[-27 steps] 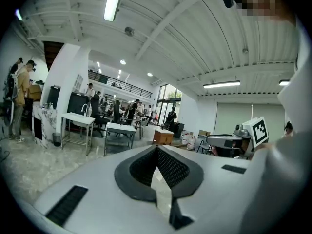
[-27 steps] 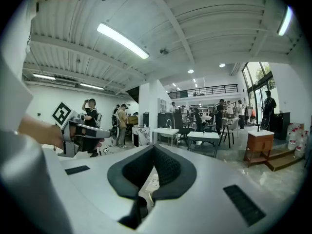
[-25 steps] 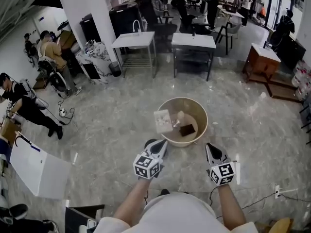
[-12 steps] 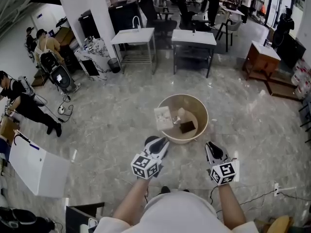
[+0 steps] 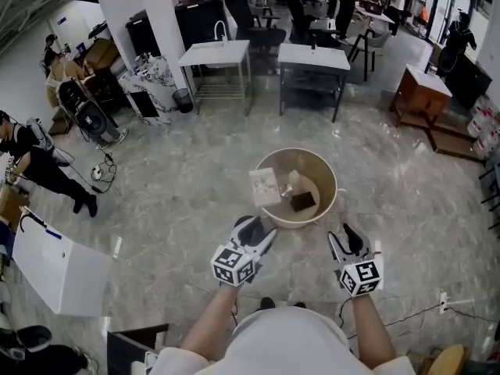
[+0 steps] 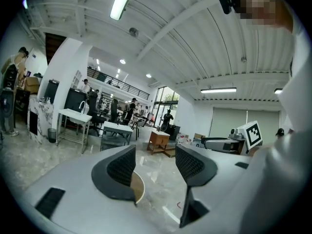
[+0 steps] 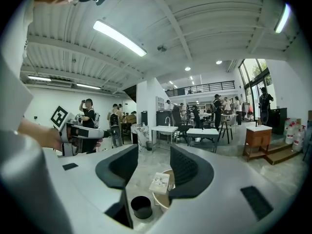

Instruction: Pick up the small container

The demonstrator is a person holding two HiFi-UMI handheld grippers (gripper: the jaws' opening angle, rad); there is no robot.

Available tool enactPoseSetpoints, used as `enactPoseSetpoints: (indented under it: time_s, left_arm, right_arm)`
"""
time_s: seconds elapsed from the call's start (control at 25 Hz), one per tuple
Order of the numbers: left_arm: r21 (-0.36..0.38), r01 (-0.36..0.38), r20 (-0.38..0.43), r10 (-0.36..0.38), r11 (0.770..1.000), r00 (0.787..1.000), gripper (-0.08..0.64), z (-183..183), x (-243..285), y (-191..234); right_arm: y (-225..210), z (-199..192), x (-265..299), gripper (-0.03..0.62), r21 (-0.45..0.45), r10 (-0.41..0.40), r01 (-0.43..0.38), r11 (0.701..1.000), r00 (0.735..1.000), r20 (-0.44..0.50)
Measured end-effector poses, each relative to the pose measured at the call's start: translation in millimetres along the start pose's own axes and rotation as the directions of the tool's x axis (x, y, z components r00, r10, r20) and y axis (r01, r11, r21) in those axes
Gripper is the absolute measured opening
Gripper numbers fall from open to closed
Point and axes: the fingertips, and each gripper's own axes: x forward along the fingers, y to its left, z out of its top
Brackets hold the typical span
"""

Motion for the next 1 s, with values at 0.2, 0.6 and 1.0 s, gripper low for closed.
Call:
enactPoseSetpoints:
  time_s: [0.2, 0.6, 1.0]
  left_arm:
    - [-0.008, -0.008, 0.024, 0.008, 1.0, 1.0, 0.29, 8.5, -11.1, 16.5]
    - [0.012, 0.001, 0.004, -0.001, 1.0, 1.0, 0.308, 3.0, -24.5, 41.7]
    - [-0.014, -0.045, -0.008, 0.044, 0.999, 0.999, 0.313, 0.9, -13.7, 67.9]
  right_arm:
    - [4.8, 2.4, 8.8, 0.255, 0.002, -0.021, 0.022, 1.0, 1.0, -0.008]
    - [27.2, -6.3, 31.7, 0.264, 0.003, -0.02, 0.02, 1.0, 0.999, -0.027]
    - [20.0, -14.6, 67.1, 0.264, 0.016, 0.014, -0.013, 1.0, 0.999, -0.053]
